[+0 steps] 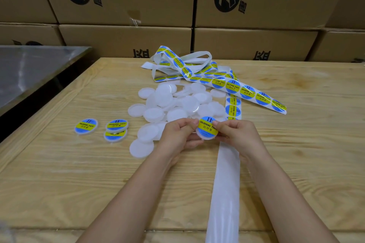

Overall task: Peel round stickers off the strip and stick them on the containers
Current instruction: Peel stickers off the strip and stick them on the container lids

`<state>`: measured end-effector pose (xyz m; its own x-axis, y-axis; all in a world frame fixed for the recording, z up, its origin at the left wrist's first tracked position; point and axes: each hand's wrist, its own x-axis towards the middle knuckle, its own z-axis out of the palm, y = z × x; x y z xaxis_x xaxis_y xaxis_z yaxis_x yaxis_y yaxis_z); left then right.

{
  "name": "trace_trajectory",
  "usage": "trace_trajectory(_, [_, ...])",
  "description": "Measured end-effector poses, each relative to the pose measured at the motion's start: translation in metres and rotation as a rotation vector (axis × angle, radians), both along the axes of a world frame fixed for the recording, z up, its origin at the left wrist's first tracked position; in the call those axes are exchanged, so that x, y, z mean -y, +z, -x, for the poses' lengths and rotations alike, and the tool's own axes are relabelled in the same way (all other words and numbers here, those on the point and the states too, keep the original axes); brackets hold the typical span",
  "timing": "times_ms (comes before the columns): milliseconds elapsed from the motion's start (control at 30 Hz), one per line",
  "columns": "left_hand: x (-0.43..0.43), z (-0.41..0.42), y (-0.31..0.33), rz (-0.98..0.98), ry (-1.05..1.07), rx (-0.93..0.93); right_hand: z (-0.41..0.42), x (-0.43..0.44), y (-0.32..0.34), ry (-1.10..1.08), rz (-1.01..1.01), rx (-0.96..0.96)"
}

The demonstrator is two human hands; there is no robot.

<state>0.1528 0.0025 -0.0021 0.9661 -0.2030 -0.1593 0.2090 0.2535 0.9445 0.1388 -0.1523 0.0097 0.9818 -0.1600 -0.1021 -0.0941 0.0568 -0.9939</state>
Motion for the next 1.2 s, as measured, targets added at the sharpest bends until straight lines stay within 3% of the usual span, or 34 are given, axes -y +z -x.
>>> trace_trajectory(467, [0.002,0.0,-0.002,-0.063,0.048,0.022,-0.001,-0.003,-0.003,-0.039,0.171,0.024])
trace_trajectory(700, [0.009,0.0,-0.005,-0.065,0.199,0.044,0.004,-0.015,-0.006,-0.153,0.511,0.244])
trace_trajectory(867, [0.009,0.0,-0.003,-0.003,0.241,0.005,0.006,-0.023,-0.009,-0.197,0.629,0.348])
trace_trajectory(1000, [0.009,0.0,-0.003,0.035,0.228,-0.016,0.006,-0.024,-0.011,-0.197,0.629,0.355])
trace_trajectory(1200, [0.01,0.005,0.002,0.098,0.144,-0.033,-0.001,-0.019,-0.013,-0.238,0.336,0.285])
